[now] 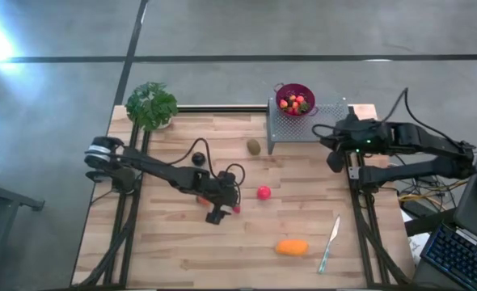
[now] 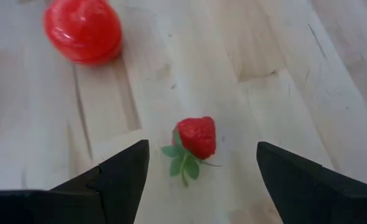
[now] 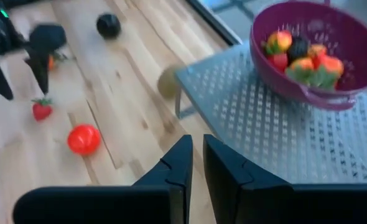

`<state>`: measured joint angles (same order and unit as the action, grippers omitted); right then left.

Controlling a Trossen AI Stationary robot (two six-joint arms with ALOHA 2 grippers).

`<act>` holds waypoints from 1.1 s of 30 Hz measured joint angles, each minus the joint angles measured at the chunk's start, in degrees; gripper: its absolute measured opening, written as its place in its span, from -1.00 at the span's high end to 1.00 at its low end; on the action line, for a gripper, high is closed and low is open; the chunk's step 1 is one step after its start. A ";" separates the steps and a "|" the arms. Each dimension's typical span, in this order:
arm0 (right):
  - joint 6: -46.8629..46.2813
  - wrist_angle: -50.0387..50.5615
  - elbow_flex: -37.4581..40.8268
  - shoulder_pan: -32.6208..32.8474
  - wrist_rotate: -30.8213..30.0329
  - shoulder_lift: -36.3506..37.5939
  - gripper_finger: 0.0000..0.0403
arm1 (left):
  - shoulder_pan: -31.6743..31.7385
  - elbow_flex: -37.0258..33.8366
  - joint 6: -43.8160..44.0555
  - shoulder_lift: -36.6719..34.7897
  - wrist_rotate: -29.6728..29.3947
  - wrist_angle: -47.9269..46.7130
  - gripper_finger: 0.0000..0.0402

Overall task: Pick & Place Fruit
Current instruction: Put the strawberry into the violet strainer bowl on the shelf

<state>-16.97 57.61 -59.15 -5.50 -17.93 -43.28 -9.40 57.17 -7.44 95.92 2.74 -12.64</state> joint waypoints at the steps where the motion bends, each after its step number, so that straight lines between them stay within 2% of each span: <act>1: 0.64 -1.06 0.53 0.00 0.12 1.01 0.81 | -0.18 -0.01 -0.02 0.49 0.04 0.13 -0.50; 11: 0.91 -1.30 3.25 -0.02 0.37 6.47 0.69 | -0.53 -0.16 -0.33 2.96 0.20 4.43 -0.50; 23: 0.93 -1.68 5.70 -0.02 0.36 6.49 0.56 | -0.46 -0.06 -2.94 8.78 -0.42 7.39 -0.50; 33: 1.01 -1.72 5.81 -0.02 0.35 6.49 0.56 | -0.54 0.02 -2.93 9.09 -2.42 8.84 -0.44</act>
<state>-15.96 55.90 -53.34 -5.52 -17.58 -36.80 -9.94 57.19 -10.37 105.01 0.33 -3.80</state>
